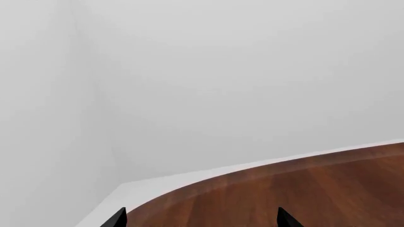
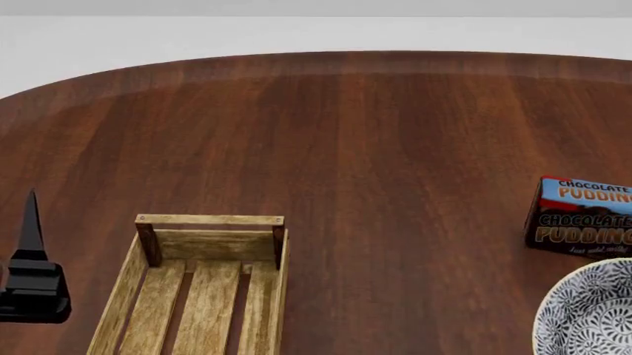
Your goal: Stack the left bowl on the right bowl and place them in the tray.
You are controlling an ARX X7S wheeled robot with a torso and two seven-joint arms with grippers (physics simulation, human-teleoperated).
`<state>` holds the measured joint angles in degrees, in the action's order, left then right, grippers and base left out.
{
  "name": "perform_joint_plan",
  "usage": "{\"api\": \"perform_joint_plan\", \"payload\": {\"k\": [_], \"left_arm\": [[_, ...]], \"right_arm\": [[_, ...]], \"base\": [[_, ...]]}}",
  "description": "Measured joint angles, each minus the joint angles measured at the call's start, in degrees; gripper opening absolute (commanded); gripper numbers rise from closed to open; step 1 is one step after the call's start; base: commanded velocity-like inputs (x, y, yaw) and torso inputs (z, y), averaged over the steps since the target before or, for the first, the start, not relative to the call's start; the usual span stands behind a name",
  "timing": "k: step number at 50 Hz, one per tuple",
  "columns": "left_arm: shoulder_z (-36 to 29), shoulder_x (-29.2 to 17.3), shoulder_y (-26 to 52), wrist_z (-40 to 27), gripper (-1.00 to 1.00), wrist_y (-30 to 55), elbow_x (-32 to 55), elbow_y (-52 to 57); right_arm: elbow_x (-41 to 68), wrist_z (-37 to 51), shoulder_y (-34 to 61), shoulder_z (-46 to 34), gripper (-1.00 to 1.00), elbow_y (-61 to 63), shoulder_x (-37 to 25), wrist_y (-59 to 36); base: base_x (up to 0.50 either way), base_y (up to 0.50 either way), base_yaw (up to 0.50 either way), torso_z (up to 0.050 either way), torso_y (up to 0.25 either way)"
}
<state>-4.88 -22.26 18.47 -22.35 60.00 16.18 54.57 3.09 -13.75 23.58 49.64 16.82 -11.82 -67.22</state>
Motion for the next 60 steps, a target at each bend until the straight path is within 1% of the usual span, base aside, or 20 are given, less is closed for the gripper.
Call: {"api": "perform_joint_plan", "payload": {"k": [28, 60], "left_arm": [[0.3, -0.3, 0.0, -0.7, 1.0, 0.0, 0.9, 0.2], [-0.5, -0.8, -0.1, -1.4, 1.0, -1.2, 1.2, -1.0]], "right_arm": [[0.0, 1.7, 0.8, 2.0, -1.0, -5.2, 0.5, 3.1], [-0.4, 3.6, 1.4, 3.6, -1.0, -14.2, 0.5, 10.1]], "base": [[0.0, 0.0, 0.0, 0.0, 0.0], [0.0, 0.0, 0.0, 0.0, 0.0]]}}
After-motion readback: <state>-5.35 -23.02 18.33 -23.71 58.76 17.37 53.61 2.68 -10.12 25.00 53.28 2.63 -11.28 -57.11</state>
